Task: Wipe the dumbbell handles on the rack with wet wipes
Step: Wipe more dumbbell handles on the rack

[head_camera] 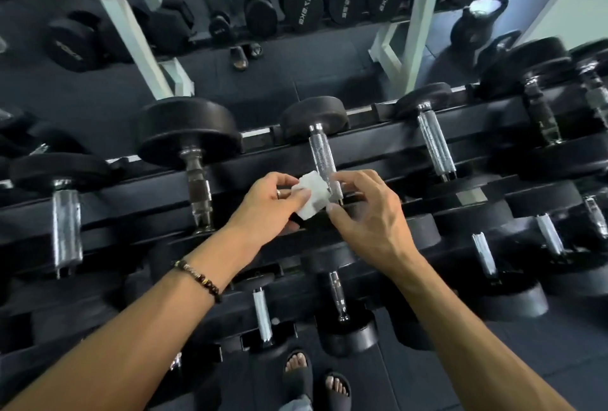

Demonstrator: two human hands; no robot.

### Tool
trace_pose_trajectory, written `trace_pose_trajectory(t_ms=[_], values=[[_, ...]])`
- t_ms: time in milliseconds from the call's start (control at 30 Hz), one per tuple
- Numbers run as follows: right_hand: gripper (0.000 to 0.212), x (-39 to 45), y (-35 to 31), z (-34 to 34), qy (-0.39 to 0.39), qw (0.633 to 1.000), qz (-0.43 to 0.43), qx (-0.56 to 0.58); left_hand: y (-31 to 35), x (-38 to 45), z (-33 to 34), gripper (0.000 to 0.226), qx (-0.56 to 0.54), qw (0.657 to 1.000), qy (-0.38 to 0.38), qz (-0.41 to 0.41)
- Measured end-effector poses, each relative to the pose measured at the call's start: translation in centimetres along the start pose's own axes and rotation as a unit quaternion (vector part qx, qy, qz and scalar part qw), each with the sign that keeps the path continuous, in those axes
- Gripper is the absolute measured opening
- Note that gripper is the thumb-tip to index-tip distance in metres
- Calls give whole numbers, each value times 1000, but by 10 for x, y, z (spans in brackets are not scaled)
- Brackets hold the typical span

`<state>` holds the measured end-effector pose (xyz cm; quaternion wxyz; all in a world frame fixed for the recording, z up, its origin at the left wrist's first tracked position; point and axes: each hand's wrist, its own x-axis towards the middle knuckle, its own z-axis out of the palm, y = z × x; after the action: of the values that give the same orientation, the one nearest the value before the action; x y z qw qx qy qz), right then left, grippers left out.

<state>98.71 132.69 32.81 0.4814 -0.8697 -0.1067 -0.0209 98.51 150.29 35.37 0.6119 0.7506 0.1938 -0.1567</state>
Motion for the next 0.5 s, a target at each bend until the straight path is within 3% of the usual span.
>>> trace_pose_trajectory(t_ms=[133, 300, 400, 500], values=[[41, -11, -31, 19, -52, 996, -65, 33, 3, -32, -18, 15, -98, 995, -14, 6], [24, -14, -47, 45, -19, 995, -97, 20, -2, -58, -41, 19, -62, 998, -1, 33], [18, -13, -53, 64, -27, 994, -108, -2, -16, -67, -62, 17, 35, 991, 78, 106], [13, -7, -57, 84, -58, 993, -91, -41, -44, -68, -90, 13, 188, 935, 230, 192]])
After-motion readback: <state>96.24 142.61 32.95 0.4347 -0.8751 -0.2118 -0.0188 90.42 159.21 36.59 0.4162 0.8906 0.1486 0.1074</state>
